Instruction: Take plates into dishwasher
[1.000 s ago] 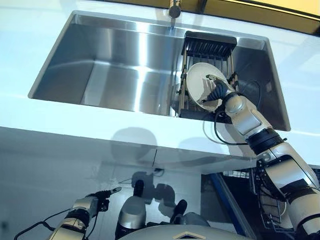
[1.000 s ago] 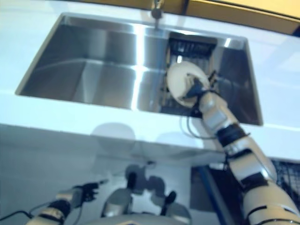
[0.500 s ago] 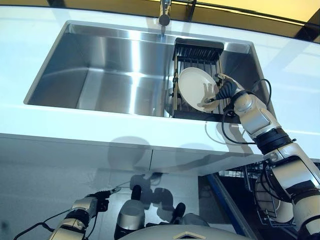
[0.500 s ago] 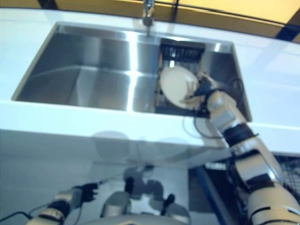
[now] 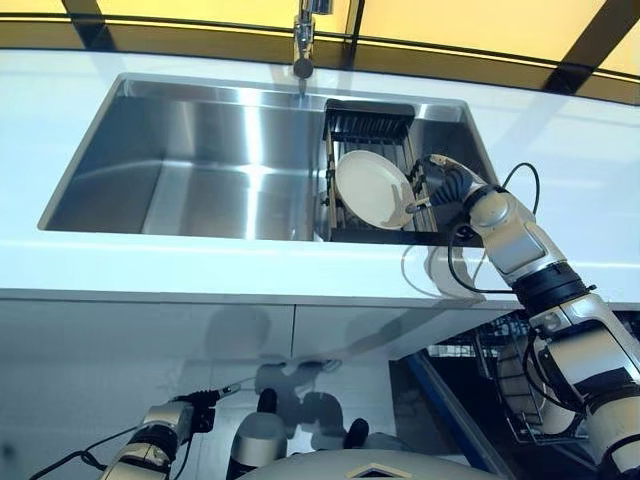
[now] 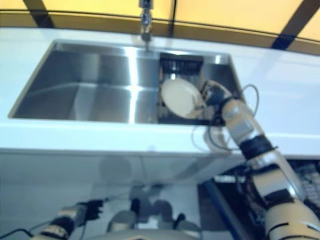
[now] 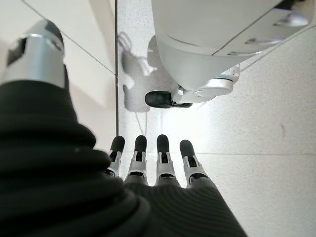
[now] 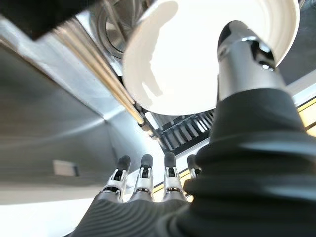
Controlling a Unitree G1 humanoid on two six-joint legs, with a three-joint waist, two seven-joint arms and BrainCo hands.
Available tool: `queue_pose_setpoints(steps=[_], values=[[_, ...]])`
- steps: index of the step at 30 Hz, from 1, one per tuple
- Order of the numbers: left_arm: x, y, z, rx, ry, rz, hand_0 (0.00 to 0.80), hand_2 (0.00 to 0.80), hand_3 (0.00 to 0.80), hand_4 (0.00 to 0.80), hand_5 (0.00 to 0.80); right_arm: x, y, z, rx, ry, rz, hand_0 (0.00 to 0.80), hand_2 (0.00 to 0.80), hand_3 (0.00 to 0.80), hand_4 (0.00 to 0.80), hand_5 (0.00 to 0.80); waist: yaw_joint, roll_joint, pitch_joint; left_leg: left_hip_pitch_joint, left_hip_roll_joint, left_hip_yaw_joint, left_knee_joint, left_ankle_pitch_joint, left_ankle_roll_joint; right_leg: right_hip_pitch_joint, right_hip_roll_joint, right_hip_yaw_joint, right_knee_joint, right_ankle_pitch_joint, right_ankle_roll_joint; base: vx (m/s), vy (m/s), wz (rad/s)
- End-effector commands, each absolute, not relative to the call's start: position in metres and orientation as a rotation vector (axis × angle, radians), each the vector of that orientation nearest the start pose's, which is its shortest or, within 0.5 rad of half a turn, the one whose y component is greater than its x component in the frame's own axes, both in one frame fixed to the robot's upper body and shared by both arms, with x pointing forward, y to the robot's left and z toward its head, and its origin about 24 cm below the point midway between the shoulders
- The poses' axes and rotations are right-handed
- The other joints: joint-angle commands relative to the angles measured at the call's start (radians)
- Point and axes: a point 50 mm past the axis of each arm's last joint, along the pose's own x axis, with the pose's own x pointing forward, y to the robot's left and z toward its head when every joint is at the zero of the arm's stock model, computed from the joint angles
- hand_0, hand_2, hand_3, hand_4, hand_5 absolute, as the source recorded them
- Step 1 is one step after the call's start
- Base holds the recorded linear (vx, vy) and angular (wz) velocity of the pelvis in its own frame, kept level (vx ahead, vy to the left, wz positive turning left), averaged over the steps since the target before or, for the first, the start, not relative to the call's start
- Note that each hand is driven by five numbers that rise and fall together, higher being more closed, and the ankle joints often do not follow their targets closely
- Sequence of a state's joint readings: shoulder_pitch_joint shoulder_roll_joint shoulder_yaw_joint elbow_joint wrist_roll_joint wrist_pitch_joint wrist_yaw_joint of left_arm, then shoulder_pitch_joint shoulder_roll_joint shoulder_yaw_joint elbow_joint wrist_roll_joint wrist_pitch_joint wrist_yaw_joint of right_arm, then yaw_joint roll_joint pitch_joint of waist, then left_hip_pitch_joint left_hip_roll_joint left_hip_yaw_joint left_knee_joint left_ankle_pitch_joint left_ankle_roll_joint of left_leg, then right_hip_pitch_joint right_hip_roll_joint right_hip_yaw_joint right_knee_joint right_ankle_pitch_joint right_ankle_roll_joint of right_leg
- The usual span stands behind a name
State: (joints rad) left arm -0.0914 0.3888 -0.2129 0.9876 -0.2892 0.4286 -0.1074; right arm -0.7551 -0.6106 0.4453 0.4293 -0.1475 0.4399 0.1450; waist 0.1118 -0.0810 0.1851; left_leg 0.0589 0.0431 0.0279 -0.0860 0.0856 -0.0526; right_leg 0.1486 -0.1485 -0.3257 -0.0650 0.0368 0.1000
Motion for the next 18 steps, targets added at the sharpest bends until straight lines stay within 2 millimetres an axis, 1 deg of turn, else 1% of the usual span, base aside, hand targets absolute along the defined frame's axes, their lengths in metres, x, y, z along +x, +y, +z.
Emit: queue_pose_setpoints(steps=[1,7,18], values=[[0.138,0.253,-0.138,0.124,1.371,0.069,0.0,0.0,0.0,0.0,0.0,0.373,-0.193,0.147,-0.991,0.166,0.125,0.0,0.0,0.0,0.0,0.0,0.023,0.02,-0.037,0.018,0.009,0.061,-0.001,-0.062,0.023,-0.06,-0.095,0.018,0.097,0.019,0.09,0.0,0.0,0.0],[0.141,0.25,-0.137,0.122,1.362,0.065,0.0,0.0,0.0,0.0,0.0,0.37,-0.18,0.134,-0.934,0.192,0.159,0.0,0.0,0.0,0.0,0.0,0.025,0.023,-0.028,0.017,0.007,0.057,-0.001,-0.061,0.027,-0.064,-0.099,0.018,0.106,0.018,0.092,0.0,0.0,0.0],[0.147,0.243,-0.137,0.119,1.358,0.056,0.0,0.0,0.0,0.0,0.0,0.371,-0.154,0.127,-0.847,0.195,0.192,0.0,0.0,0.0,0.0,0.0,0.033,0.03,-0.02,0.01,0.005,0.053,0.001,-0.058,0.028,-0.07,-0.102,0.014,0.11,0.019,0.091,0.0,0.0,0.0]])
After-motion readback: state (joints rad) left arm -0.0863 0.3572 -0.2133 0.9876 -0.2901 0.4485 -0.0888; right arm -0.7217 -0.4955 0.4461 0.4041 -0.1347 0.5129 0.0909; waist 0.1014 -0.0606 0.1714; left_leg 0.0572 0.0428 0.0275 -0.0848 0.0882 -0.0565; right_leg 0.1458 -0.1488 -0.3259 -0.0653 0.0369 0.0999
